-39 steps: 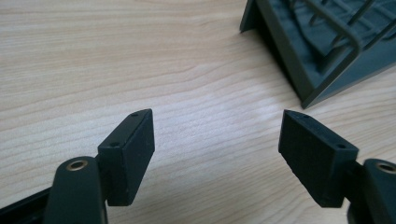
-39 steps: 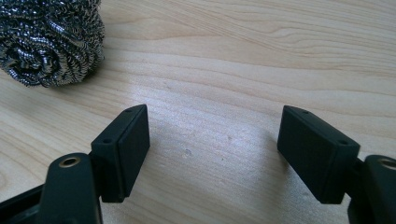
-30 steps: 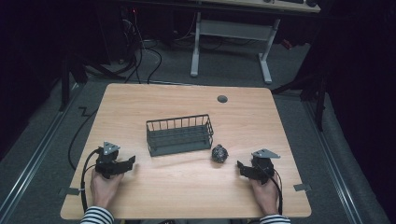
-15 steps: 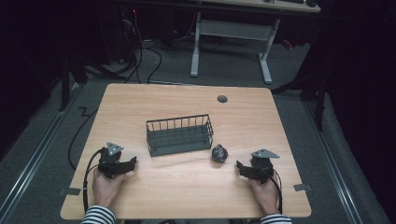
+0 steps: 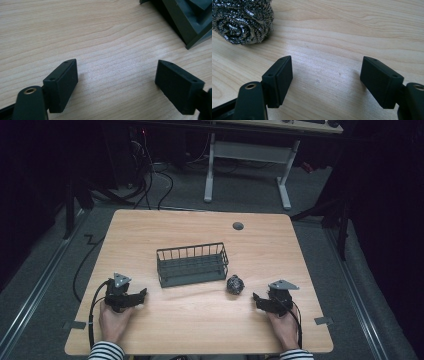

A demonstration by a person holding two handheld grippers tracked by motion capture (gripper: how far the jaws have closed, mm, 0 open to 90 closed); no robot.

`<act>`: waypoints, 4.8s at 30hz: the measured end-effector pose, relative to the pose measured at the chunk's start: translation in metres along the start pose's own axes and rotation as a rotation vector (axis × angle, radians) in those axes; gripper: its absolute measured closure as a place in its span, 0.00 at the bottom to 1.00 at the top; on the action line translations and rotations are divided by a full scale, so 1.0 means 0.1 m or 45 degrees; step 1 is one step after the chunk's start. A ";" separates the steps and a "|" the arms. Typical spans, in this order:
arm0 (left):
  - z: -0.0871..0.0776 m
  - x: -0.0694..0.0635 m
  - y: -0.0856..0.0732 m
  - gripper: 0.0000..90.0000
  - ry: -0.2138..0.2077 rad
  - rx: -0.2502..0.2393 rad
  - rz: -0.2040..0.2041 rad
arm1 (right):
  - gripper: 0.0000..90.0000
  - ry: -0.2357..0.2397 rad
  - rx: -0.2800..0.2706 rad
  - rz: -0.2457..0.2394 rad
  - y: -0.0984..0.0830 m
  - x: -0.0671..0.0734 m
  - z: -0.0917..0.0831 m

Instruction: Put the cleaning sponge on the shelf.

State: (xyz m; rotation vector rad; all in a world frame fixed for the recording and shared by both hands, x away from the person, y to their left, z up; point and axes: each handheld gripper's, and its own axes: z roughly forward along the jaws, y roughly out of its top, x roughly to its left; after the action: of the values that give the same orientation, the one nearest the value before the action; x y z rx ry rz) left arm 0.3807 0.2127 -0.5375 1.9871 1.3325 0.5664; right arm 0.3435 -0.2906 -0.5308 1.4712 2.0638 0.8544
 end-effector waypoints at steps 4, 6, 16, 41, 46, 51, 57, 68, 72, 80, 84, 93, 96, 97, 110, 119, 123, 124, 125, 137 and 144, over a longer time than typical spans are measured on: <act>0.00 0.00 0.00 0.17 -0.005 0.007 0.008 | 0.29 0.007 0.025 -0.008 0.00 0.02 -0.02; 0.00 0.00 0.00 0.17 -0.005 0.008 0.005 | 0.28 0.016 0.033 -0.011 0.00 0.04 -0.03; 0.00 -0.01 0.00 0.17 -0.003 0.007 0.003 | 0.28 0.066 -0.004 -0.104 0.02 0.22 -0.18; 0.00 0.00 0.00 0.18 -0.007 0.004 -0.002 | 0.26 0.182 -0.021 -0.166 0.50 0.59 0.00; 0.00 0.00 0.00 0.18 -0.007 0.003 -0.002 | 0.26 0.178 0.014 -0.153 0.55 0.61 0.14; 0.00 0.00 0.00 0.18 -0.007 0.003 -0.003 | 0.28 0.176 0.019 -0.148 0.56 0.63 0.23; 0.00 0.00 0.00 0.18 -0.007 0.003 -0.003 | 0.36 0.170 0.014 -0.170 0.56 0.66 0.29; 0.00 -0.01 0.00 0.19 -0.008 0.002 -0.001 | 0.42 0.137 0.021 -0.225 0.55 0.69 0.24; 0.00 -0.01 -0.01 0.20 -0.008 0.002 -0.001 | 0.42 0.148 0.004 -0.234 0.56 0.69 0.19; -0.01 -0.01 -0.01 0.20 -0.006 0.001 0.000 | 0.43 0.213 -0.041 -0.232 0.61 0.66 0.03; -0.01 -0.01 -0.01 0.20 -0.006 0.002 0.000 | 0.43 0.238 -0.046 -0.226 0.62 0.64 -0.01; -0.01 -0.01 -0.01 0.20 -0.006 0.001 0.000 | 0.43 0.320 -0.089 -0.209 0.74 0.63 -0.17; 0.00 -0.01 -0.01 0.20 -0.005 0.001 0.000 | 0.43 0.328 -0.106 -0.205 0.81 0.62 -0.19; 0.00 -0.01 -0.01 0.20 -0.006 0.001 0.000 | 0.43 0.330 -0.111 -0.198 0.83 0.62 -0.20; 0.00 -0.01 -0.01 0.20 -0.006 0.001 0.000 | 0.43 0.374 -0.185 -0.205 1.08 0.64 -0.36; -0.01 -0.01 -0.01 0.20 -0.007 0.001 0.000 | 0.43 0.398 -0.207 -0.262 1.29 0.74 -0.39; -0.01 -0.01 -0.01 0.20 -0.007 0.001 0.000 | 0.43 0.411 -0.210 -0.267 1.38 0.77 -0.38; -0.01 -0.01 -0.01 0.20 -0.007 0.001 0.000 | 0.43 0.416 -0.209 -0.266 1.40 0.78 -0.37; -0.01 -0.01 -0.01 0.20 -0.007 0.001 0.000 | 0.43 0.424 -0.213 -0.265 1.43 0.79 -0.36; -0.01 -0.01 -0.01 0.20 -0.007 0.001 -0.002 | 0.43 0.418 -0.186 -0.279 1.70 0.93 -0.15; -0.01 -0.01 -0.01 0.20 -0.007 0.000 -0.002 | 0.42 0.388 -0.144 -0.258 1.80 0.96 -0.01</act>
State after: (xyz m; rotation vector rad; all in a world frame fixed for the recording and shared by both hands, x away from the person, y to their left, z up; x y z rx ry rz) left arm 0.3795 0.2121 -0.5376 1.9861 1.3311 0.5598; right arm 0.4306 -0.1580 -0.4032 1.1043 2.2913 1.1477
